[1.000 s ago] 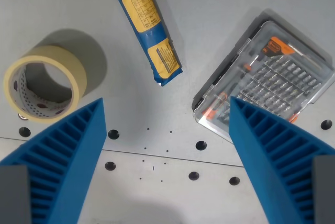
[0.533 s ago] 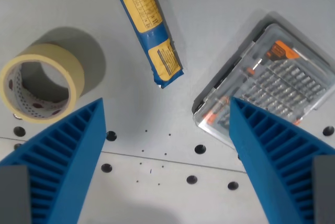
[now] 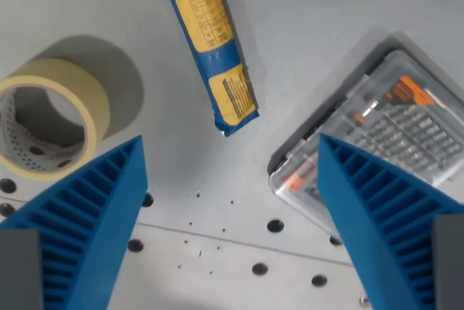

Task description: Move above the blue bag

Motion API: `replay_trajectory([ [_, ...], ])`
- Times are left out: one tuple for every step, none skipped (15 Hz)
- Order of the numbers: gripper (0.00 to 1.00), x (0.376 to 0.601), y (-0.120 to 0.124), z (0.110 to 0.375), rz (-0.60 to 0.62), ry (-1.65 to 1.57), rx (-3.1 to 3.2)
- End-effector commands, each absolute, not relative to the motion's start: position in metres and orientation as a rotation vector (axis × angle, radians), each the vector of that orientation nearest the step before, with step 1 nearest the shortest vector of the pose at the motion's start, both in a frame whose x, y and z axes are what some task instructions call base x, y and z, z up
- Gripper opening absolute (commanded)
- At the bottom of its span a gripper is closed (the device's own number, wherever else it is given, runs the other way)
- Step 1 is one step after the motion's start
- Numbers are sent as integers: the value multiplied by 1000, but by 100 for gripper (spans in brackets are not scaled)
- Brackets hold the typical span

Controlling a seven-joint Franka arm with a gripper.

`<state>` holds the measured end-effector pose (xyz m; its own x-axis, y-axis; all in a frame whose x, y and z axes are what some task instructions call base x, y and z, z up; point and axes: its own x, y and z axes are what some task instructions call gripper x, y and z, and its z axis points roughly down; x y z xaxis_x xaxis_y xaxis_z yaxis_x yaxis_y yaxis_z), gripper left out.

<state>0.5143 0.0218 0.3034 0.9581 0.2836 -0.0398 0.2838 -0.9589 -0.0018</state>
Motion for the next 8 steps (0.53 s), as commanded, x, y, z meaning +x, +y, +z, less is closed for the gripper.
replay_trajectory([
  [100,510,24,290,70,664,3042],
  [100,511,25,285,66,682,3036],
  [100,511,26,280,58,700,3031],
  [100,512,26,275,55,715,3025],
  [100,512,27,270,49,737,3019],
  [100,513,28,265,44,750,3014],
  [100,513,29,260,45,771,3007],
  [100,514,30,255,40,784,3002],
])
